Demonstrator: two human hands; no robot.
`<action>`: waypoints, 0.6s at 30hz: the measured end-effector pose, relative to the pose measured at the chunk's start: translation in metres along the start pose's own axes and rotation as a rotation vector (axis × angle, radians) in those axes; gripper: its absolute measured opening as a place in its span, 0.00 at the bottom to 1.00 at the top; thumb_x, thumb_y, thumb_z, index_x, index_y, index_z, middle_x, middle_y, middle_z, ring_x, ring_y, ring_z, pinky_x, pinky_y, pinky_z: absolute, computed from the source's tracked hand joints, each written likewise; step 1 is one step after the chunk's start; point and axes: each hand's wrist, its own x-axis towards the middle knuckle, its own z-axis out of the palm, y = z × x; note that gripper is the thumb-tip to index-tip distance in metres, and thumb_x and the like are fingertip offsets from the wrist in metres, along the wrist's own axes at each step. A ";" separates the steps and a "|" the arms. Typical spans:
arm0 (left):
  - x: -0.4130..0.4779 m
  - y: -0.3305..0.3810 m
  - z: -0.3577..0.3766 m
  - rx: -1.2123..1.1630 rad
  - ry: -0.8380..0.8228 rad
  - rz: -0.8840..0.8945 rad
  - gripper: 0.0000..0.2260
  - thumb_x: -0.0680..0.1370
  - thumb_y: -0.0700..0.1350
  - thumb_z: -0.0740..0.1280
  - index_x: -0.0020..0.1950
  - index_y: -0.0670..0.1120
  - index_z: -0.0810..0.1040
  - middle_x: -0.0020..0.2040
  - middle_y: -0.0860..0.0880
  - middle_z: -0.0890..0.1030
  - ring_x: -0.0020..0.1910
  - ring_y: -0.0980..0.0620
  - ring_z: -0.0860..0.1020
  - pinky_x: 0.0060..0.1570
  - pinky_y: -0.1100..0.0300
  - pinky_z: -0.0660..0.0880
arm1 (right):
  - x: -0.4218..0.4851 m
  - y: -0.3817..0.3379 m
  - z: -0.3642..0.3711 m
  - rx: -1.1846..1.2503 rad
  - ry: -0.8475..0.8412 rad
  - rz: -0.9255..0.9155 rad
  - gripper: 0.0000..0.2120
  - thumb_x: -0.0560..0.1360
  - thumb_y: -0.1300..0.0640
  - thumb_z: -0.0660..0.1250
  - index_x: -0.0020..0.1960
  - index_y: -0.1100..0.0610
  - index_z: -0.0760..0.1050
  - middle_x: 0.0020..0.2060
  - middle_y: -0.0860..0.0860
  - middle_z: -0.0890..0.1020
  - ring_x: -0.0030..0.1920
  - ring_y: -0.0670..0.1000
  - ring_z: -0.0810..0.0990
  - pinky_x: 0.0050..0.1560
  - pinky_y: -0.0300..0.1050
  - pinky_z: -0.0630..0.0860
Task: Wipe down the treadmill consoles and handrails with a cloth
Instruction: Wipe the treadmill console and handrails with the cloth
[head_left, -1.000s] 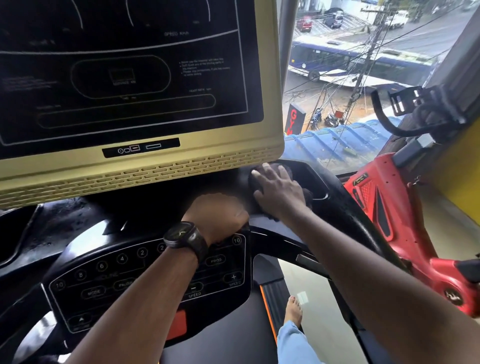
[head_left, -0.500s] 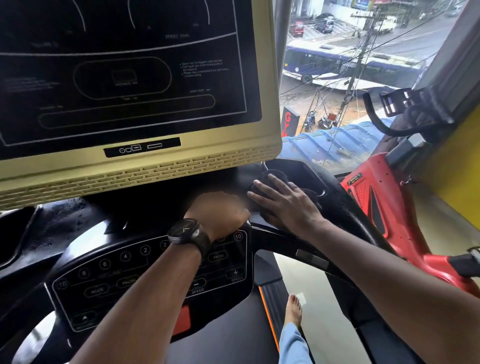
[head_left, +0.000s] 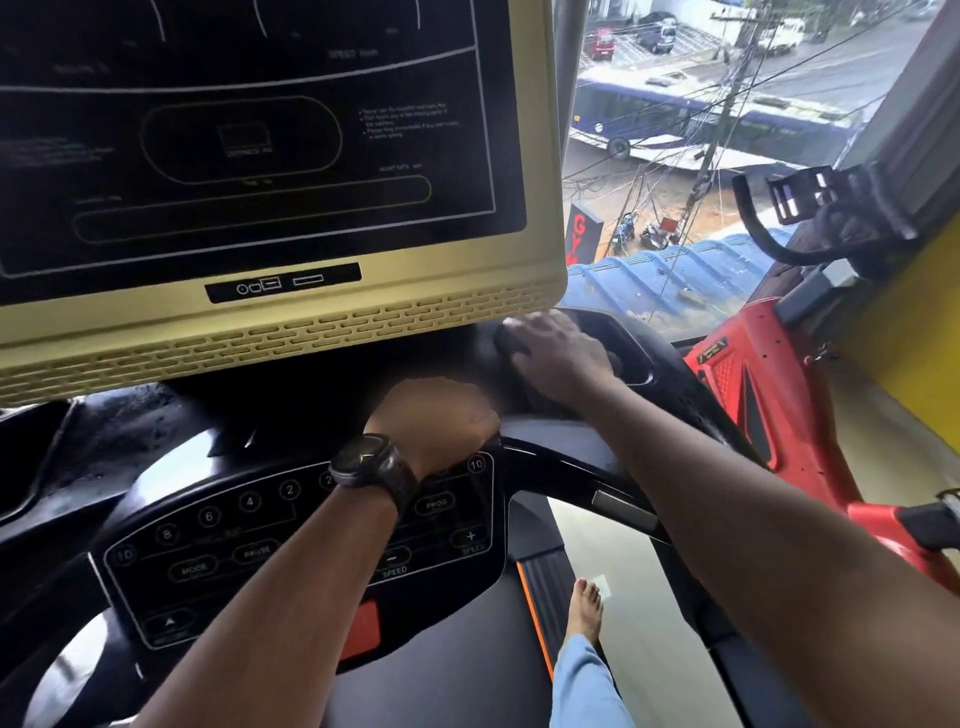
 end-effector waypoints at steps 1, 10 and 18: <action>-0.001 0.000 0.001 -0.002 0.004 -0.005 0.18 0.79 0.61 0.56 0.46 0.51 0.78 0.41 0.51 0.81 0.41 0.48 0.79 0.46 0.51 0.76 | 0.007 -0.003 -0.003 0.090 -0.006 0.118 0.20 0.80 0.50 0.59 0.71 0.49 0.70 0.72 0.52 0.71 0.73 0.57 0.67 0.65 0.58 0.70; 0.002 0.000 0.000 -0.024 -0.010 -0.005 0.18 0.79 0.61 0.56 0.47 0.51 0.79 0.43 0.52 0.82 0.43 0.49 0.79 0.48 0.51 0.76 | 0.025 -0.017 0.001 0.160 0.034 0.247 0.14 0.79 0.50 0.59 0.60 0.50 0.78 0.63 0.57 0.76 0.68 0.59 0.71 0.60 0.56 0.71; -0.001 0.002 -0.002 -0.025 0.008 -0.002 0.17 0.79 0.59 0.56 0.46 0.51 0.79 0.41 0.52 0.81 0.40 0.50 0.78 0.44 0.53 0.74 | -0.011 0.000 0.011 0.025 0.011 0.041 0.23 0.79 0.48 0.58 0.75 0.42 0.68 0.78 0.45 0.63 0.78 0.56 0.61 0.69 0.60 0.68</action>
